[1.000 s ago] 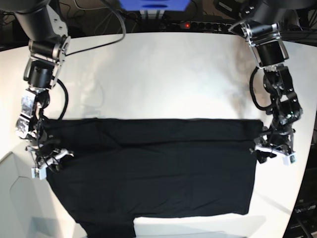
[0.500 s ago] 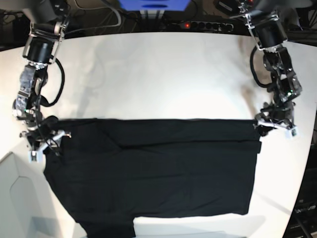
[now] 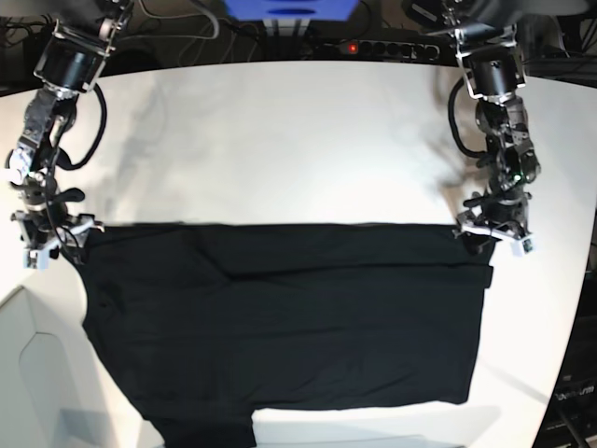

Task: Fold the T-shirt properly
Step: 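Drag the held edge back toward the robot, laying the shirt flat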

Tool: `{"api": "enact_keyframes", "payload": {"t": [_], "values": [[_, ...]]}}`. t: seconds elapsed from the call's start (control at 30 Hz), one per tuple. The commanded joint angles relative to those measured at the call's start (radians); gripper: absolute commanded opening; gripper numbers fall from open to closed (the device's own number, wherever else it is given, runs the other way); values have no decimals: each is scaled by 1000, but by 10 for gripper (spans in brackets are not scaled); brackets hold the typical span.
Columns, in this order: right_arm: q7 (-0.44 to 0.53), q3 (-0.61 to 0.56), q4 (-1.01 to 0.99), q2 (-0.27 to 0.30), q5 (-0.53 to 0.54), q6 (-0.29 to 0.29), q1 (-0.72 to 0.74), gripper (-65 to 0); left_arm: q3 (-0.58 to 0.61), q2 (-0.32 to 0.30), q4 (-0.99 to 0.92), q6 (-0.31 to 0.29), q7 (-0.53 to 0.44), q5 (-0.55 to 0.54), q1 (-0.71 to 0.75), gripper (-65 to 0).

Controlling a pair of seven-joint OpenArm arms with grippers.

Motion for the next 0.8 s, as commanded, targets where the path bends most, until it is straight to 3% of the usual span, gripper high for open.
{"api": "enact_keyframes", "payload": {"t": [0.0,0.2,0.23,0.57,0.63,0.77], "values": [[20,8,0,22,13,4,14,-275,0,-9,-5,2,37,2,-7,-349],[28,9,-136,50,14,26,55,-275,0,-7,-52,2,39,2,-27,-629],[28,9,-156,50,14,26,69,-275,0,-7,-60,3,39,2,-29,-650],[29,9,-305,77,13,26,126,-293,0,-14,-66,3,37,4,-39,-638],[28,9,-305,77,13,29,117,-345,-5,-15,-66,3,37,4,-39,-638],[25,8,-299,88,13,29,91,-568,-8,-17,-57,3,45,4,-38,-650]]}}
